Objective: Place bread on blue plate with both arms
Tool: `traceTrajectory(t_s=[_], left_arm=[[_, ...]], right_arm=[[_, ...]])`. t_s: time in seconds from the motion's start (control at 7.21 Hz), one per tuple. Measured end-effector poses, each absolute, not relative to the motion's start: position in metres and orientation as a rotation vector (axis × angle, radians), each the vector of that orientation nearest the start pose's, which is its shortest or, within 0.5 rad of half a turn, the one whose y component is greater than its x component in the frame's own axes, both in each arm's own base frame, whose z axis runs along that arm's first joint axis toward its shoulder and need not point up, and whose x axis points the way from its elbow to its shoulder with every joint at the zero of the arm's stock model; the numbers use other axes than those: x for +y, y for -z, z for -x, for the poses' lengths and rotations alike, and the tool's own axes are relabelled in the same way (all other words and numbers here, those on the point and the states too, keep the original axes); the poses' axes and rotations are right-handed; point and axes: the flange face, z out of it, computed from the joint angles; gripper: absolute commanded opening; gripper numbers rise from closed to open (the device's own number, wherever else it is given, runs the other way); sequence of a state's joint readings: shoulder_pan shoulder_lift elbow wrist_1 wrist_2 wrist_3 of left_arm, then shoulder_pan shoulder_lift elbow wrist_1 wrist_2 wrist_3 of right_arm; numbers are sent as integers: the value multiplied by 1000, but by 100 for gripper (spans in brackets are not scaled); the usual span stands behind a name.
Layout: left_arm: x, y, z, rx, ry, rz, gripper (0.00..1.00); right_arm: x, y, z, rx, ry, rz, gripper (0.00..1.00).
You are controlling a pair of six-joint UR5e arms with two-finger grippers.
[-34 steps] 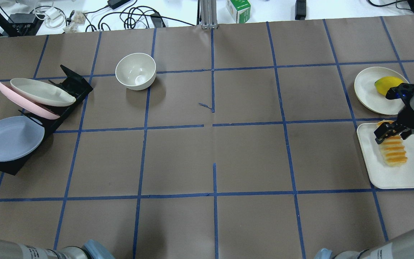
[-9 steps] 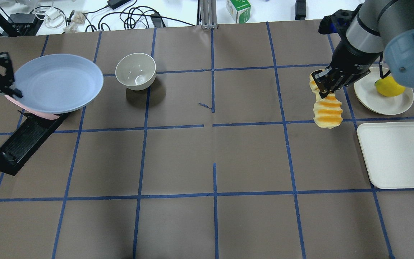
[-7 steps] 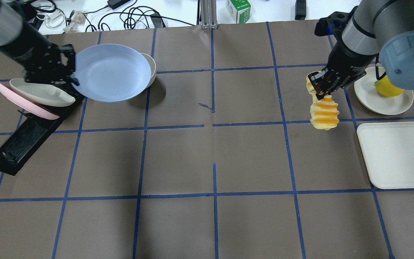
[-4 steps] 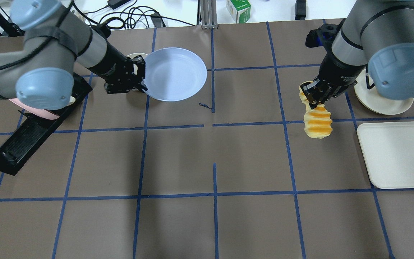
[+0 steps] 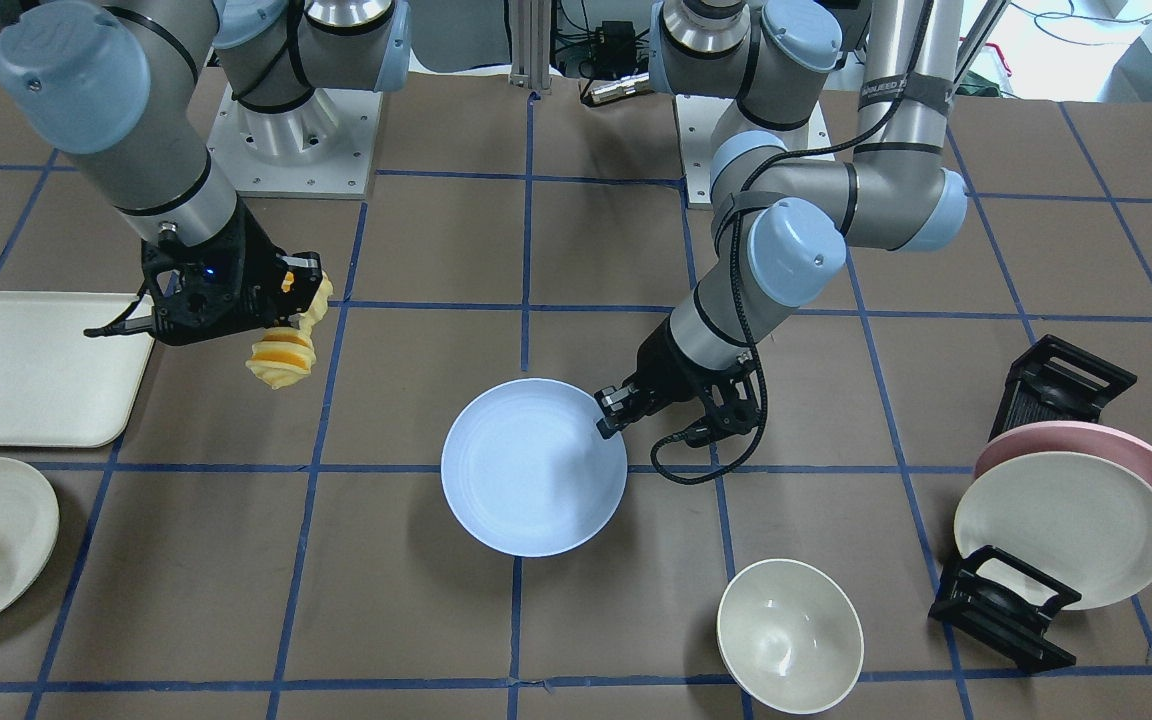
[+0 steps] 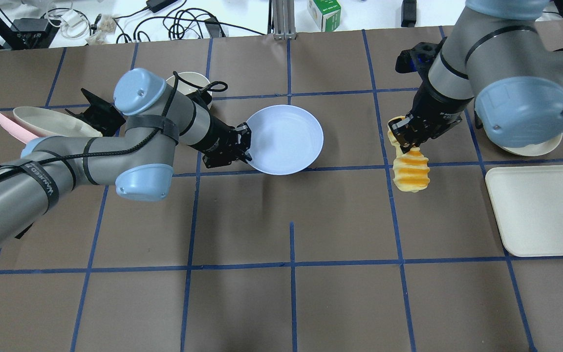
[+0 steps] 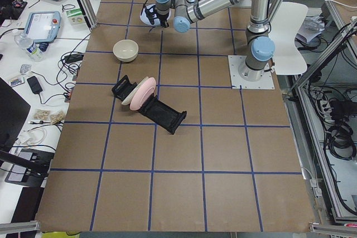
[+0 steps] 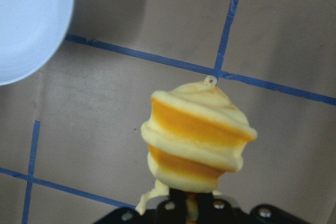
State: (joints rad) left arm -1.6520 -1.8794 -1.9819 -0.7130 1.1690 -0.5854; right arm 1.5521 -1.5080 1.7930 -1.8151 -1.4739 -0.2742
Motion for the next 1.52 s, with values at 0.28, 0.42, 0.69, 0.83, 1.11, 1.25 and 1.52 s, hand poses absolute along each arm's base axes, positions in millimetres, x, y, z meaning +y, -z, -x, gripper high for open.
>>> traceTrajectory(t_s=[0.28, 0.42, 0.69, 0.83, 1.11, 1.25, 1.52], left_arm=[[-507, -197, 233, 3457, -72, 810, 0], [-504, -187, 237, 3451, -92, 813, 99], [-506, -177, 239, 3431, -93, 811, 100], [-509, -181, 236, 3400, -34, 791, 100], [-529, -223, 229, 3295, 235, 742, 100], [-543, -258, 231, 3302, 349, 743, 100], [-559, -311, 234, 3361, 415, 744, 100]], right_arm=[[-507, -360, -159, 2996, -6, 417, 0], [-507, -358, -169, 2993, 0, 401, 0], [-507, -358, -177, 2981, 9, 360, 0], [-509, -356, -180, 2954, 7, 343, 0], [-531, -323, -201, 2860, 10, 245, 0], [-539, -301, -226, 2846, 28, 216, 0], [-540, -270, -269, 2839, 32, 100, 0]])
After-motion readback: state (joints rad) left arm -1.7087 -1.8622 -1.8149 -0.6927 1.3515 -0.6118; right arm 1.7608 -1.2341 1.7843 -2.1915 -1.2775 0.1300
